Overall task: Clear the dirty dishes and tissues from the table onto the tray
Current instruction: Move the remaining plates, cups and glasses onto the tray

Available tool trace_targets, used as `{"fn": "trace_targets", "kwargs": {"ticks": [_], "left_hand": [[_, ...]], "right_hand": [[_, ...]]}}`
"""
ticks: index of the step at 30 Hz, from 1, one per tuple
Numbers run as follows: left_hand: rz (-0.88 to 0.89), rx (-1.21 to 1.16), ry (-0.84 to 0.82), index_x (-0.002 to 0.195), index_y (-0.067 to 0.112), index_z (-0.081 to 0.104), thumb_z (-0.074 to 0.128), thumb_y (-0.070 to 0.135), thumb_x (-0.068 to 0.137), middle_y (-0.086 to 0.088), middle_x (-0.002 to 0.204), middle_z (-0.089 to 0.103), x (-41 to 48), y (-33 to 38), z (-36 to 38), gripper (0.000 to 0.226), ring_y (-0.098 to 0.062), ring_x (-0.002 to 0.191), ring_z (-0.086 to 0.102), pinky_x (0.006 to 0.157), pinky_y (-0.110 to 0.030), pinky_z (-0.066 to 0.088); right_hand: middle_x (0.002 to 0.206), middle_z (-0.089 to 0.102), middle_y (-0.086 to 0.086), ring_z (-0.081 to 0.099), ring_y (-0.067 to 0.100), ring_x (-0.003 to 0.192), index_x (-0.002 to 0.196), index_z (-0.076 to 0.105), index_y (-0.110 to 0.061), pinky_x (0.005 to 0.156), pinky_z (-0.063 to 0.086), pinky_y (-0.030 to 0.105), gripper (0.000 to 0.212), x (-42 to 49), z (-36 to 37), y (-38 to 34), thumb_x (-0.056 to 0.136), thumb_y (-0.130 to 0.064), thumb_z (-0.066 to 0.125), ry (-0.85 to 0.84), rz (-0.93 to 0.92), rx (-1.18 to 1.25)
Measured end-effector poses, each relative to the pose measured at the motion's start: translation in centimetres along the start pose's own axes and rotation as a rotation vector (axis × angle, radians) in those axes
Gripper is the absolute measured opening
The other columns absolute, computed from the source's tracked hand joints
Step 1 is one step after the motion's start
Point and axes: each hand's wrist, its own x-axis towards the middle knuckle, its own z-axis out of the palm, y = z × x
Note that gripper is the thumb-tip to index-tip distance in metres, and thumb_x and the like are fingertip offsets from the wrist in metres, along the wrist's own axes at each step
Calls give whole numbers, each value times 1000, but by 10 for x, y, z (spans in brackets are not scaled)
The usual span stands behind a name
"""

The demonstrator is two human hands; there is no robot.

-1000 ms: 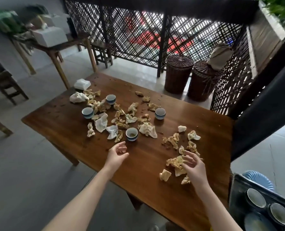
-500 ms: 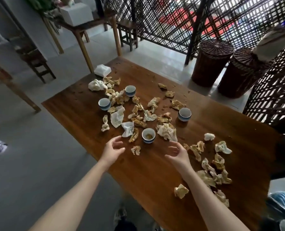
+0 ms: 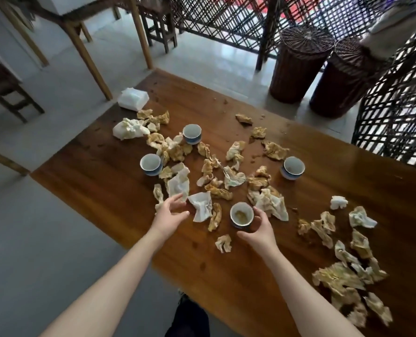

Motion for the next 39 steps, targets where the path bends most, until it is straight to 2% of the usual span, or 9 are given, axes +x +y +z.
{"fn": "trace_targets", "kwargs": {"ticks": [2,4,8,11,18,21,27,34,39], "left_hand": [[14,-3,-22,132,26,51,68,9,85,1,116,62,16,-1,-16,53,-9,97,61,79,-24,51],[22,0,-28,131,27,51,69,9,84,4,113,63,30,-1,-32,54,-7,93,61,75,-19,51],[25,6,-19,132,26,52,70,8,84,5,114,64,55,-5,-62,54,-7,99,60,85,-25,52],[15,-3,48,129,24,53,70,8,83,1,112,65,71,-10,-84,52,-14,97,64,82,-32,56],[99,133,234,128,24,51,76,13,78,0,113,60,98,-14,-124,57,-14,83,63,62,-10,45],[90,174,248,137,23,43,80,15,75,-3,123,51,110,-14,-131,73,-16,95,56,70,-13,44],[50,252,137,146,24,30,86,21,67,-8,141,39,143,-11,-131,96,-24,127,42,106,-41,40],[107,274,94,139,21,37,88,18,63,-8,137,43,169,-12,-111,92,-25,128,40,108,-40,36],[132,311,131,128,23,45,89,24,61,-4,125,46,169,-9,-104,81,-20,115,46,95,-31,43]], "right_hand": [[132,47,-2,44,15,123,134,42,-24,102,41,28,87,9,16,-5,60,-12,87,67,15,-29],[132,49,0,44,22,123,131,44,-25,104,38,36,85,16,30,-10,59,-15,89,139,34,-77],[123,53,-3,48,20,118,121,47,-28,102,42,39,78,25,57,-27,57,-18,89,206,-6,-76],[121,53,-7,49,17,115,120,47,-31,99,45,40,77,32,74,-49,56,-21,89,194,-56,-52],[117,52,-9,50,13,111,118,50,-31,97,47,37,77,52,107,-98,53,-23,90,150,-159,-3],[116,51,-7,50,13,110,117,49,-33,97,46,37,78,58,118,-111,52,-24,91,137,-190,-18],[115,50,-7,48,13,110,116,49,-35,98,45,38,77,61,123,-115,53,-28,91,127,-193,-50],[116,49,-7,49,7,106,116,49,-37,95,47,32,78,53,111,-95,52,-24,91,164,-131,-35],[117,47,-8,47,4,104,118,47,-37,88,42,21,82,34,100,-75,51,-26,92,211,-88,-49]]}}
